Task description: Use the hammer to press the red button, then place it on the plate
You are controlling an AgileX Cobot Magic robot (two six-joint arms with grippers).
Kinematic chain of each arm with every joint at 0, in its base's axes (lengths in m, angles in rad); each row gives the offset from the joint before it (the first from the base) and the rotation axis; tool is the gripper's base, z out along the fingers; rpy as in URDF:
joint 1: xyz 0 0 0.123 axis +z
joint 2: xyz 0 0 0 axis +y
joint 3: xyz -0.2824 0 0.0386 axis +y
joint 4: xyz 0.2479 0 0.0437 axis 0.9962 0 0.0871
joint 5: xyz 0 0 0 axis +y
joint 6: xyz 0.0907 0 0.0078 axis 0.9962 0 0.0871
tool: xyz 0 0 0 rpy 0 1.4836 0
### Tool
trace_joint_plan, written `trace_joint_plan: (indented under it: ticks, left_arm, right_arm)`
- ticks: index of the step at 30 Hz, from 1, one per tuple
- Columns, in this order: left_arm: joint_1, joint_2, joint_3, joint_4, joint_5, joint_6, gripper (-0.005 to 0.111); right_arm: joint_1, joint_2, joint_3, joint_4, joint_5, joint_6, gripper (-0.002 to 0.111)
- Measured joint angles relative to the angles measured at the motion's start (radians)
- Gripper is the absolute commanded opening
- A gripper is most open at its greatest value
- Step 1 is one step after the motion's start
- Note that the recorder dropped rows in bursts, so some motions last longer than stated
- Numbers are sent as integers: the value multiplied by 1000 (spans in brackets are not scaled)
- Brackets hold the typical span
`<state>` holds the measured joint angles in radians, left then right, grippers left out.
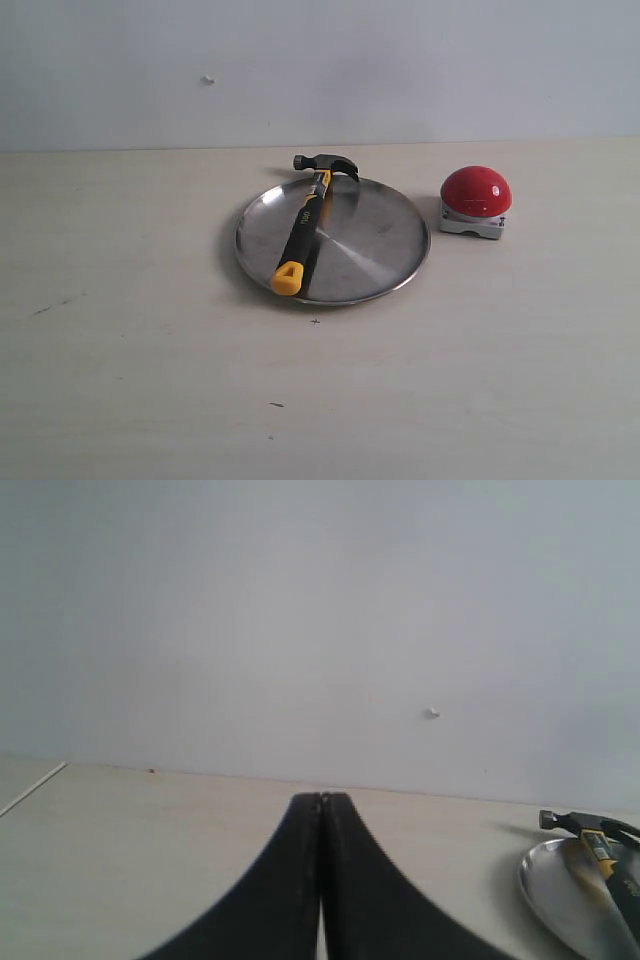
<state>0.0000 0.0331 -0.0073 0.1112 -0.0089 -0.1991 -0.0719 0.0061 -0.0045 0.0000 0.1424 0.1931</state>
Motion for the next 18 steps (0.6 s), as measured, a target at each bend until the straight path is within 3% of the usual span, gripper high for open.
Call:
trace_joint_plan:
  ticks: [8, 18]
  left_arm:
    - [0, 0, 4, 12, -2, 79, 0]
    - [0, 0, 4, 19, 110, 90, 0]
  right_arm:
    - [0, 0, 0, 0, 0, 0, 0]
    - [0, 0, 0, 0, 0, 0, 0]
